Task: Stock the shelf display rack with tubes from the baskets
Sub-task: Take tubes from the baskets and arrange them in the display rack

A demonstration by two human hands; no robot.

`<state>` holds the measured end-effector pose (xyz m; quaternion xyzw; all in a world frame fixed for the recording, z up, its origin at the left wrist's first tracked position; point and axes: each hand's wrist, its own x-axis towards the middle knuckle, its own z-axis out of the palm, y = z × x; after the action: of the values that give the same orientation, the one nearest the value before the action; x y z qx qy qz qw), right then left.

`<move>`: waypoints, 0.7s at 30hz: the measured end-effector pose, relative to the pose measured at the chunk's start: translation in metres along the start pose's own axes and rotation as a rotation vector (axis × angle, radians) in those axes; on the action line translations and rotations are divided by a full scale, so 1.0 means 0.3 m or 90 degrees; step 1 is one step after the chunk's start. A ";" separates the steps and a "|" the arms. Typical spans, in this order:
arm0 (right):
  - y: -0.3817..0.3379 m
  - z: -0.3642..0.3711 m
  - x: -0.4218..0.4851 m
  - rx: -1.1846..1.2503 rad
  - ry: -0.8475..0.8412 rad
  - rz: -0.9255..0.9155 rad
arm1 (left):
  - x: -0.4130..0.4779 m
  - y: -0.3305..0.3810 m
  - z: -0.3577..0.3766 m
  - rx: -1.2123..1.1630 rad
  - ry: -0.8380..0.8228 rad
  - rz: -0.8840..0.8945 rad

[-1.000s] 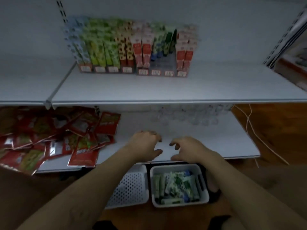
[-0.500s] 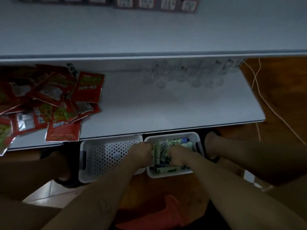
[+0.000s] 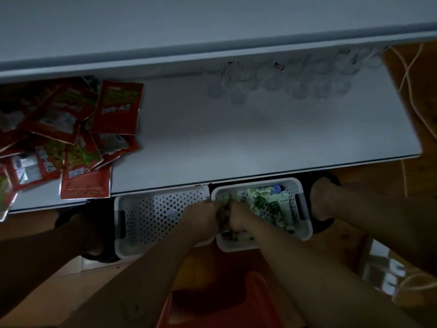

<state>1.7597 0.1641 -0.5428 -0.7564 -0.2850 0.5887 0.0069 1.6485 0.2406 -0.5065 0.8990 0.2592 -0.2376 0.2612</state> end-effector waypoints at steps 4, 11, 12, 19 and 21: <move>0.059 -0.059 -0.078 0.018 -0.037 0.014 | 0.012 0.038 -0.022 0.023 -0.031 0.002; 0.143 -0.226 -0.165 0.104 0.038 0.033 | 0.015 0.142 0.043 0.056 -0.090 0.021; 0.151 -0.240 -0.169 0.126 0.040 0.027 | 0.022 0.157 0.055 0.054 -0.098 0.019; 0.207 -0.260 -0.159 0.255 0.028 -0.001 | 0.103 0.238 0.144 0.021 -0.163 0.002; 0.223 -0.276 -0.159 0.245 0.027 0.006 | 0.112 0.233 0.187 -0.009 -0.199 -0.011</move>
<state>1.8552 0.1141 -0.4982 -0.7549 -0.1636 0.6161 0.1545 1.6988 0.1679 -0.5433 0.8467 0.2249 -0.3751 0.3029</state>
